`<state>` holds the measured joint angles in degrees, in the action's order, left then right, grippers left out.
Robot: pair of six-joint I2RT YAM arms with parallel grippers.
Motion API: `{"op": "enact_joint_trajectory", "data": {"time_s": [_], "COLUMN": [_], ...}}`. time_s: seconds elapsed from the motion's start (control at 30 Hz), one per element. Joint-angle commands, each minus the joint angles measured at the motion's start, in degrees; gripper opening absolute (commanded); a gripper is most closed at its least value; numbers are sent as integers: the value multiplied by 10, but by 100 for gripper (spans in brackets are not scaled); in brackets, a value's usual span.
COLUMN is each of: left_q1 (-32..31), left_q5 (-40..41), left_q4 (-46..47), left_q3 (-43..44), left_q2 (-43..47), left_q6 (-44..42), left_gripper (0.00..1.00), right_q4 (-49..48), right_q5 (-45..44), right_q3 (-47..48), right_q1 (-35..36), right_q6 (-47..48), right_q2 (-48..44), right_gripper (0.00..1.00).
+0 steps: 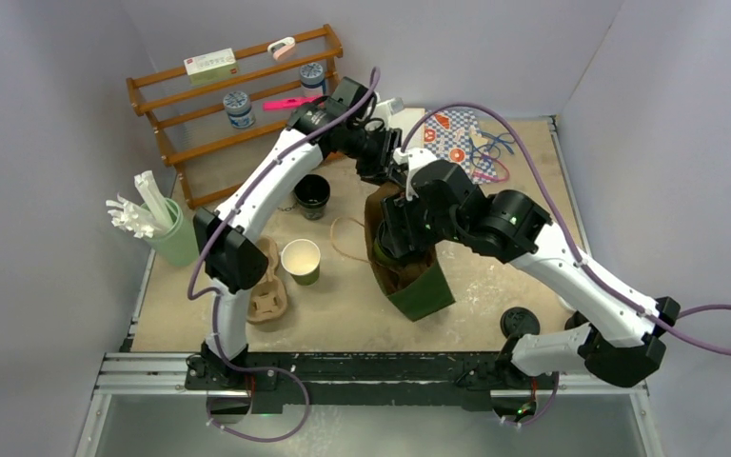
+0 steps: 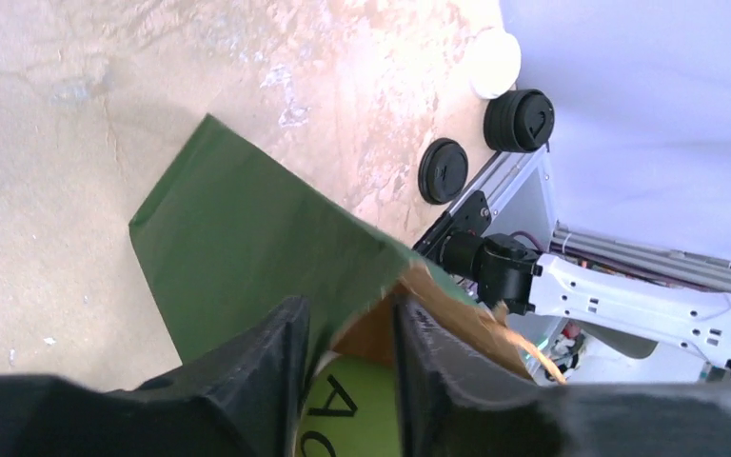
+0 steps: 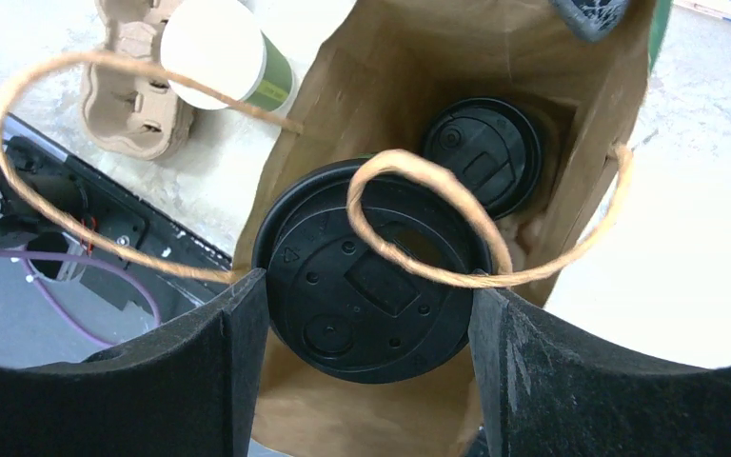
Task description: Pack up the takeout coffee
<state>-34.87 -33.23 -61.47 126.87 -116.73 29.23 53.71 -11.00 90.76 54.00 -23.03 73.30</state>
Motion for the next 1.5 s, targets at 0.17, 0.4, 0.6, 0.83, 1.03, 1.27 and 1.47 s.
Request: {"op": "enact_joint_trajectory", "data": {"time_s": [0.17,0.4,0.6,0.83,1.03,1.27,1.47], "left_q1": [3,1,-37,-141,-183,-194,-190], "left_q5": [22,65,162,353,335,331,364], "left_q4": [77,97,143,21,48,62,126], "left_q3": [-25,-141,-255,-62,-76,-161,-245], "left_q2": [113,223,345,299,278,280,305], "left_q6": [9,1,81,131,164,207,222], "left_gripper": [64,66,68,62,39,32,27], "right_q4": [53,43,52,48,52,43,37], "right_q5": [-82,-101,-118,-120,-134,-155,-146], "right_q3": [13,-13,-13,-15,-14,-21,-28], "right_q1": [1,1,1,1,1,1,1], "right_q6": [-29,-25,-35,-38,-40,-60,-62], "right_q2": [-31,-73,-67,-61,-61,-77,-76], "right_gripper": [2,3,2,2,2,2,2]}}
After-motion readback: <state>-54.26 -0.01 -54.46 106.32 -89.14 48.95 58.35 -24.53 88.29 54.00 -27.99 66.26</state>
